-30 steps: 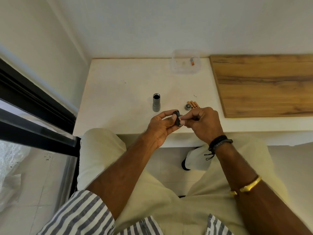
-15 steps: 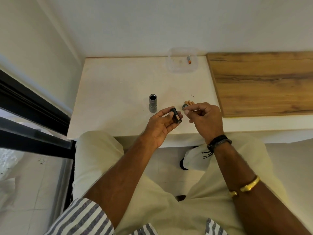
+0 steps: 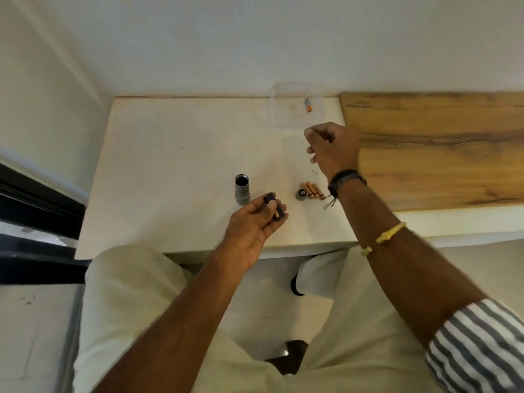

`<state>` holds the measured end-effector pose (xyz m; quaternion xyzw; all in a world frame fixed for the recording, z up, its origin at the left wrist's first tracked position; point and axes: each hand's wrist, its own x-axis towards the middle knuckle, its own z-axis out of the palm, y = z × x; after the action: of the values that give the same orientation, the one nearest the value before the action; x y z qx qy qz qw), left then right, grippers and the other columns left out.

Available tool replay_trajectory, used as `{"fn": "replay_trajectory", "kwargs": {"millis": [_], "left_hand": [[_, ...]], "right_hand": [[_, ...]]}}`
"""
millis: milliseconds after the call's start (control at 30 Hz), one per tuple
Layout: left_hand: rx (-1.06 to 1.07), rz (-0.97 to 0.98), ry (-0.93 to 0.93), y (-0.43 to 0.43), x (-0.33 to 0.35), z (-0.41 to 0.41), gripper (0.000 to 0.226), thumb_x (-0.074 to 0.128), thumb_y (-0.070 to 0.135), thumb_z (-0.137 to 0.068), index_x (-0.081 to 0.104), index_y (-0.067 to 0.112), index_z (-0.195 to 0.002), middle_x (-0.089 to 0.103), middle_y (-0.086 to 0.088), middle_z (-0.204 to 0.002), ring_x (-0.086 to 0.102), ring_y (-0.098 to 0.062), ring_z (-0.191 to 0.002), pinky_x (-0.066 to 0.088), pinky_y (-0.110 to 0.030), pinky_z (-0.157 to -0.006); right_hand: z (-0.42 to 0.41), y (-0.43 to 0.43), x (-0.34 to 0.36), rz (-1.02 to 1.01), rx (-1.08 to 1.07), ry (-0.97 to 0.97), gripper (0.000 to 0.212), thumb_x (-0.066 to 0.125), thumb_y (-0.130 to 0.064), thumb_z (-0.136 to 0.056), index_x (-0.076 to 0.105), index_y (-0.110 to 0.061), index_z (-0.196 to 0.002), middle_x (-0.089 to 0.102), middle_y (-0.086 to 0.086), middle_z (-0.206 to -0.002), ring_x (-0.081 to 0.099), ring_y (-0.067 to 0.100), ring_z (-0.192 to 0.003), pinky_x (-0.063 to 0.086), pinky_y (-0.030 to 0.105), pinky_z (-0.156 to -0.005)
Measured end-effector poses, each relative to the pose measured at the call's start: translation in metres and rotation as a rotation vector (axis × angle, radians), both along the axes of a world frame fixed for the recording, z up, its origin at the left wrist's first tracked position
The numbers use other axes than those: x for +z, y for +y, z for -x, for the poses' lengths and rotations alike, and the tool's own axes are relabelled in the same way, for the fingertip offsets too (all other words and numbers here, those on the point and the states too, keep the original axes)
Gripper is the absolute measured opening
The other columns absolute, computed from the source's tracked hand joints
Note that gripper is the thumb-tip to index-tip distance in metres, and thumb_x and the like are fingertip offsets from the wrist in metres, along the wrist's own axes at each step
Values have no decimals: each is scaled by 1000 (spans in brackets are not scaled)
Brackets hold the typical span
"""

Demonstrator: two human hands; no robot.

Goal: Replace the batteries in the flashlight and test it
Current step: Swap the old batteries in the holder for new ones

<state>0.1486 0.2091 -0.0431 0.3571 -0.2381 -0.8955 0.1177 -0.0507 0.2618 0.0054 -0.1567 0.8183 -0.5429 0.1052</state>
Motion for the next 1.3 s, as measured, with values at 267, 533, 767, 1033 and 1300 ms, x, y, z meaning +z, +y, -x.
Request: {"fn": "replay_trajectory", "kwargs": {"millis": [267,533,767,1033,1300], "left_hand": [[13,-16,-74,3,-7,8,39,68,5,-84,62,-2,-122,73,-19,-110,71,-29,-101,58,-42,-90],[27,-92,-48,-1,-13,24,35,62,4,-91,60,-2,-124,72,-19,-112,70,-29,-105,59,-39,-89],[40,-138,-47,-5,-17,18,35,57,3,-95,55,-5,-129,70,-21,-117,70,-30,-106,60,-35,-84],[41,-127,-51,-6,-13,15,32,53,1,-98,55,-6,-129,69,-22,-120,69,-31,-108,60,-37,-87],[22,-57,-27,-6,-2,9,24,56,2,-97,61,-3,-120,72,-21,-114,70,-31,-106,60,-39,-87]], "right_hand": [[98,-59,-5,-408,93,426,17,64,-14,-88,80,-12,-91,79,6,-97,71,23,-94,50,24,-81],[142,-109,-25,-921,211,604,29,51,-3,-95,57,1,-123,59,25,-127,55,41,-119,46,46,-100],[136,-119,-39,-986,188,597,32,53,-6,-95,53,3,-126,55,29,-129,56,46,-120,48,49,-99],[119,-109,-19,-840,161,551,29,56,-3,-86,64,-4,-114,65,18,-120,58,37,-116,50,42,-94],[43,-48,22,-297,64,394,6,65,-18,-82,69,-17,-87,72,-4,-89,68,16,-87,54,28,-77]]}}
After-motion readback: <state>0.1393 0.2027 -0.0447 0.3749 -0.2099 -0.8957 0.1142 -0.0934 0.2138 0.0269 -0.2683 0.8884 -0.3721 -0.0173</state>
